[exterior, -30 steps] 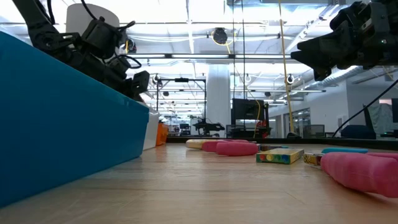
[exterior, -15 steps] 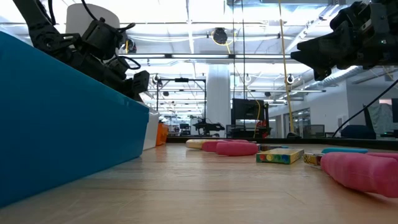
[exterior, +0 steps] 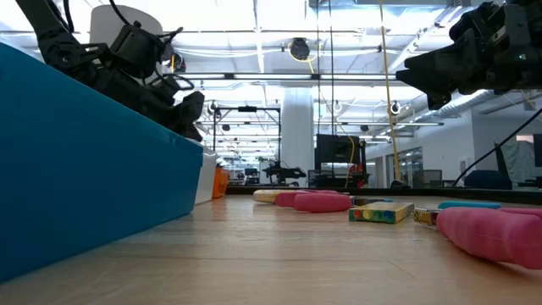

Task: Pick & Place School Supplies
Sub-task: Put the blue eraser into the white bin

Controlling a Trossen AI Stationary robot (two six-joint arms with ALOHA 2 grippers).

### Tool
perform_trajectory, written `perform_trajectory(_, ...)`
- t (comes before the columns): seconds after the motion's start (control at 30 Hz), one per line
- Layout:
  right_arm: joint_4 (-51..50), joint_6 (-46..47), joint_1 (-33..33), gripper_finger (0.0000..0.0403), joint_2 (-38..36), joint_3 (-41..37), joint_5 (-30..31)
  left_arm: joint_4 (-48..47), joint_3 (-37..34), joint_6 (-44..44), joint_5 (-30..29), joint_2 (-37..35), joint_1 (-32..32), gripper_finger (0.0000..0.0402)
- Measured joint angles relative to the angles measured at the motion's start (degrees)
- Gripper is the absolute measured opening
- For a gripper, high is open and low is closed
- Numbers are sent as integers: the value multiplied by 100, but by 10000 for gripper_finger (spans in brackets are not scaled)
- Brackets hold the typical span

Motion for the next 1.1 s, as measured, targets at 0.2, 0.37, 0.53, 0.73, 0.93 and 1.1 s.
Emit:
perform_trajectory(0.2,-13,0,-1,139,-1,0,0,21,0,190,298,-294,-123,85)
perform_trajectory(0.37,-98,0,-1,139,-2,-2,1,9,0,994,624,-686,-408,85)
perform_trajectory(0.53,-466,0,-1,139,0,-2,2,22,0,1226,361,-1161,-899,86)
perform_trajectory(0.73,-1346,583,155,165,105,244,5,-39,0,1101,279,-1416,-1531,122)
perform_trajectory(0.93,-3695,1188,989,191,865,1704,949,-165,0,960,296,-1372,-1882,198)
perform_trajectory(1.1,-5496,2522,1660,167,1987,2740,1160,-378,0,932,295,-1358,-1921,232)
